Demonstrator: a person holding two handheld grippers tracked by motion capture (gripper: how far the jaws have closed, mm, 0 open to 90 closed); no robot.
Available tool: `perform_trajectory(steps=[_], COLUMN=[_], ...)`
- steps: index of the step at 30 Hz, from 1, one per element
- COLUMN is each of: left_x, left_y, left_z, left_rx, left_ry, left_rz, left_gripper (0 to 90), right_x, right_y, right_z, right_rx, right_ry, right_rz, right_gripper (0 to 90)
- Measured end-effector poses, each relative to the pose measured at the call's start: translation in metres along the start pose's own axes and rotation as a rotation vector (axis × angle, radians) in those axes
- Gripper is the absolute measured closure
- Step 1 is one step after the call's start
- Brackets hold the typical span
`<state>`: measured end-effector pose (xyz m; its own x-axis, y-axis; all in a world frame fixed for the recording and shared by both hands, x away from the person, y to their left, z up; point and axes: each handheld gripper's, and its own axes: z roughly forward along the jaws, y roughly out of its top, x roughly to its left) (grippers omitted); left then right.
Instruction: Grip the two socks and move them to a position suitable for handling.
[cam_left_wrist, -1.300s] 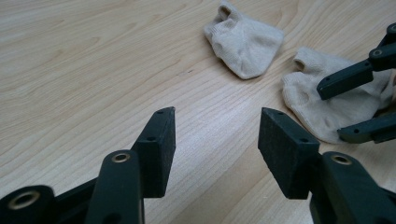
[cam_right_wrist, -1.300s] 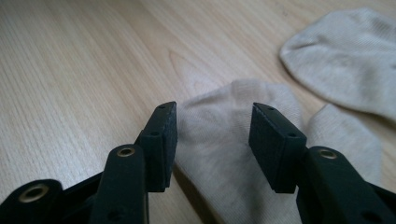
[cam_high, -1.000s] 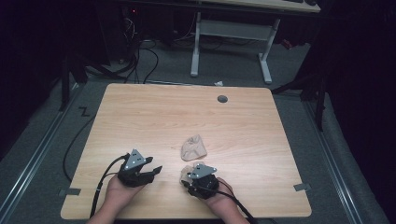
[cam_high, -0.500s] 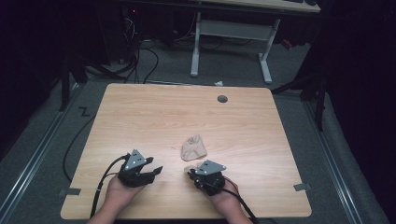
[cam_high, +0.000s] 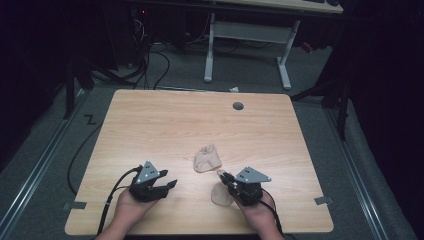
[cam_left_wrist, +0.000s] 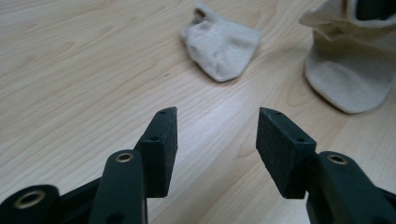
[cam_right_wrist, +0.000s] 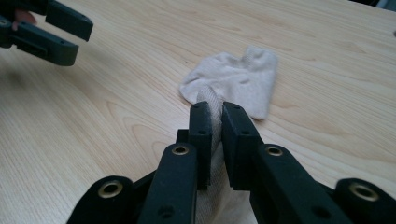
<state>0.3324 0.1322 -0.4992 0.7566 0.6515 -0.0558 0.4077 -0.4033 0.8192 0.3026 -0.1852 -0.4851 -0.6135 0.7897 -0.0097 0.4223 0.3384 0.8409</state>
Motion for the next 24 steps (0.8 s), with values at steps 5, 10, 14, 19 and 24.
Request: perform_trajectory(steps=[5,10,14,19,24], left_x=[-0.021,-0.051,-0.069,-0.092,-0.099], left_y=[0.006,0.018,0.024,0.031,0.031], left_z=[0.012,0.035,0.051,0.076,0.093], left_rx=[0.026,0.046,0.055,0.080,0.113], left_ry=[-0.044,-0.119,-0.162,-0.214,-0.223], left_rz=[0.034,0.072,0.100,0.134,0.146], left_gripper=[53.4,67.3,79.0,84.3,84.8], right_x=[-0.011,-0.015,-0.012,-0.009,-0.009], right_y=[-0.008,-0.012,-0.014,-0.014,-0.016], right_z=[-0.008,-0.010,-0.009,-0.007,-0.011], right_rx=[-0.009,-0.008,-0.008,-0.002,-0.001], right_ry=[0.001,-0.003,-0.002,-0.005,-0.017], right_rz=[0.043,0.053,0.040,0.036,0.037], right_gripper=[82.5,82.2,82.1,82.2,82.2])
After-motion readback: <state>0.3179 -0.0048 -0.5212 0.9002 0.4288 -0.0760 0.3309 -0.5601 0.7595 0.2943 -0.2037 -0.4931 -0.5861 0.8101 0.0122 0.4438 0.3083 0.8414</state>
